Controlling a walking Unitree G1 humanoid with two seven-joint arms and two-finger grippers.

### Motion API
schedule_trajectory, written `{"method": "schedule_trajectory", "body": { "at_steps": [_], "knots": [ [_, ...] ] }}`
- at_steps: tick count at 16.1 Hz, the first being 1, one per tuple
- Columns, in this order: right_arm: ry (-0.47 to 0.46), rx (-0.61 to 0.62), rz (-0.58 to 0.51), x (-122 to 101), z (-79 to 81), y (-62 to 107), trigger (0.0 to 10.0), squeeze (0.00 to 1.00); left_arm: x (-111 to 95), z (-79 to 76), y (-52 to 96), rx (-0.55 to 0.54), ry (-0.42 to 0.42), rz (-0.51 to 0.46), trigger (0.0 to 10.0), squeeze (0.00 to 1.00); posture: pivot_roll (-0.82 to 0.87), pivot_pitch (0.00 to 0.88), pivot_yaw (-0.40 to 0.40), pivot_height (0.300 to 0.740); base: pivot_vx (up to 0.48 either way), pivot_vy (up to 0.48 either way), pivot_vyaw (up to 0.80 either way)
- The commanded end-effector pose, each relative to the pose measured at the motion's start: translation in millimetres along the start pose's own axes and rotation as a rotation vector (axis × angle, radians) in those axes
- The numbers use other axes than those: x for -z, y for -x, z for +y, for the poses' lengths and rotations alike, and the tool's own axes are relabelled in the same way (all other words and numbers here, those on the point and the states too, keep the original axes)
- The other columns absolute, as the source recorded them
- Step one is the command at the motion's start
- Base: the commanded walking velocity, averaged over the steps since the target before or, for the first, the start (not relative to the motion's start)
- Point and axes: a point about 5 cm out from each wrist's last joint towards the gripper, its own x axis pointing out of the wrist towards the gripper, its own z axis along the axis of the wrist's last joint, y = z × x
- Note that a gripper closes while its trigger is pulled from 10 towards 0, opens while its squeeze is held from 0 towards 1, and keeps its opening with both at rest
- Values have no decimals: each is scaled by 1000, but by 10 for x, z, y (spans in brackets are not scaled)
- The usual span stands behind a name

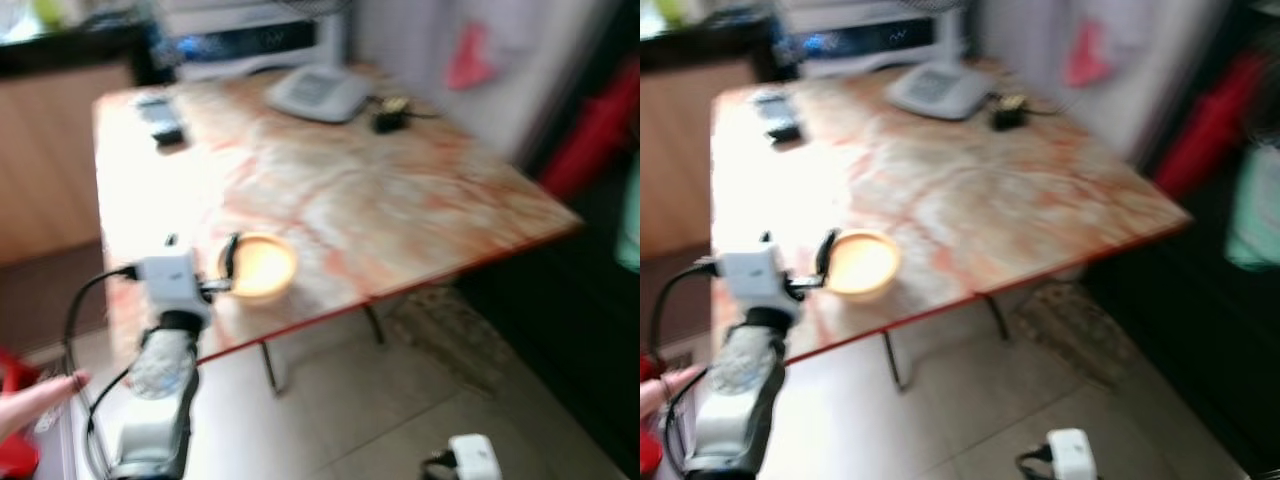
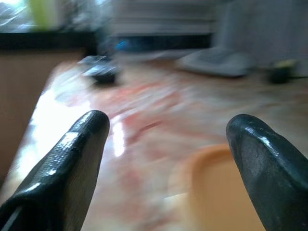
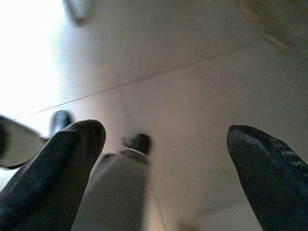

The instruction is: Restocking fridge

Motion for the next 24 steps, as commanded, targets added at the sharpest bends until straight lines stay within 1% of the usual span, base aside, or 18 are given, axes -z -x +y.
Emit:
{"method": "schedule_trajectory", "body": {
  "at_steps": [1,2,3,4,5,7,8,9,10,11,12,14,15,16,17,20,24],
  "knots": [
    [-17,9,17,78,-19,23,10000,0,11,-6,9,-5,33,15,10000,0,22,113,-30,740,0,0,0],
    [-17,9,16,78,-21,23,10000,0,21,-8,11,-4,50,24,10000,0,21,115,-31,740,0,0,0],
    [-23,13,14,78,-25,24,10000,0,64,-18,15,-3,113,60,10000,0,22,116,-31,740,0,0,0],
    [-25,15,14,77,-27,24,10000,0,142,17,0,-58,243,120,10000,0,22,118,-32,740,0,0,0],
    [-26,16,12,76,-28,24,10000,0,156,29,-9,-69,281,128,10000,0,20,120,-34,740,0,0,0],
    [-33,19,12,73,-30,23,10000,0,179,19,-47,-57,355,148,10000,0,21,122,-35,740,0,0,0],
    [-39,23,10,68,-33,22,10000,0,183,28,-98,-76,460,156,10000,0,20,123,-36,740,0,0,0],
    [-41,23,10,67,-33,22,10000,0,179,48,-115,-89,484,155,10000,0,20,123,-36,740,0,0,0],
    [-42,25,8,64,-36,22,10000,0,175,73,-142,-103,551,156,10000,0,17,123,-37,740,0,0,0],
    [-45,26,7,63,-37,22,10000,0,174,80,-146,-109,604,152,10000,1000,16,122,-36,740,0,0,0],
    [-45,27,7,61,-38,22,10000,0,192,114,-143,-130,638,157,10000,1000,16,123,-36,740,0,0,0],
    [-45,28,6,57,-39,21,10000,0,239,141,-163,-148,679,172,10000,1000,16,123,-39,740,0,0,0],
    [-46,29,5,56,-40,21,10000,0,264,139,-185,-141,678,181,10000,1000,15,123,-40,740,0,0,0],
    [-46,30,5,54,-41,21,10000,0,309,125,-222,-122,685,204,10000,969,14,122,-40,740,0,0,0],
    [-44,33,4,53,-43,21,10000,0,332,111,-252,-105,690,214,10000,0,14,122,-40,740,0,0,0],
    [-46,38,2,51,-50,22,10000,0,397,70,-330,-77,703,234,10000,0,3,127,-42,740,0,0,0],
    [-41,44,3,54,-62,25,10000,0,461,-62,-384,-4,710,256,10000,0,-5,132,-48,740,0,0,0]
  ]
}}
